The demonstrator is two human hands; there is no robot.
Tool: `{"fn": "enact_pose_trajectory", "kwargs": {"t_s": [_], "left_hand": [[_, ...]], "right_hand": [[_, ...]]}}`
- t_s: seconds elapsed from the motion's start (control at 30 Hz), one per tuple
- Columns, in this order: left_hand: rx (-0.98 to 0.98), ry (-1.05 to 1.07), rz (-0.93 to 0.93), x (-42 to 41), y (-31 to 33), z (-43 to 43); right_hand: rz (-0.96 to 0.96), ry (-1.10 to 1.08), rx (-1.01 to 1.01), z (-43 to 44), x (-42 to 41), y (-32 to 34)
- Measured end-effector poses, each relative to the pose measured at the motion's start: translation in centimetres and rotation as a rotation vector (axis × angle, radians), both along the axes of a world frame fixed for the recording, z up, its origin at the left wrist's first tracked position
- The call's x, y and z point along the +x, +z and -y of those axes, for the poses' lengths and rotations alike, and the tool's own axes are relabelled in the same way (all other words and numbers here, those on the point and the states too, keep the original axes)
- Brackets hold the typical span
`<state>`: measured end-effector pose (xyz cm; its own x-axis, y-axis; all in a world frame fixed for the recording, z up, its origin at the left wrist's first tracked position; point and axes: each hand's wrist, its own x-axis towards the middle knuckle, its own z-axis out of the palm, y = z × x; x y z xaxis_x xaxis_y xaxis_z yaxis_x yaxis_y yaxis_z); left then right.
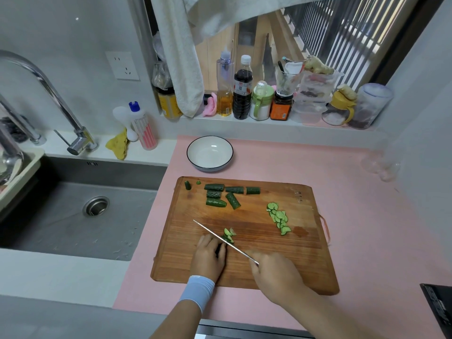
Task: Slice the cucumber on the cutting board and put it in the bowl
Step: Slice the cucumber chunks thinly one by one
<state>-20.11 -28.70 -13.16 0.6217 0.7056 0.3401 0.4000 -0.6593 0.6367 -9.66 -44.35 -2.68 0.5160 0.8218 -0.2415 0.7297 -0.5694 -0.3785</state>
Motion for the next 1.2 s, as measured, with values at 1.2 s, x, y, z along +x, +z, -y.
{"fn": "enact_pose_trajectory", "kwargs": {"t_s": [1.2], "left_hand": [[-0.001,0.014,-0.011,-0.1,-0.3,0.0]], "right_hand": [[-0.062,-0.023,-0.045,-2.0,-0.5,0.2]]}}
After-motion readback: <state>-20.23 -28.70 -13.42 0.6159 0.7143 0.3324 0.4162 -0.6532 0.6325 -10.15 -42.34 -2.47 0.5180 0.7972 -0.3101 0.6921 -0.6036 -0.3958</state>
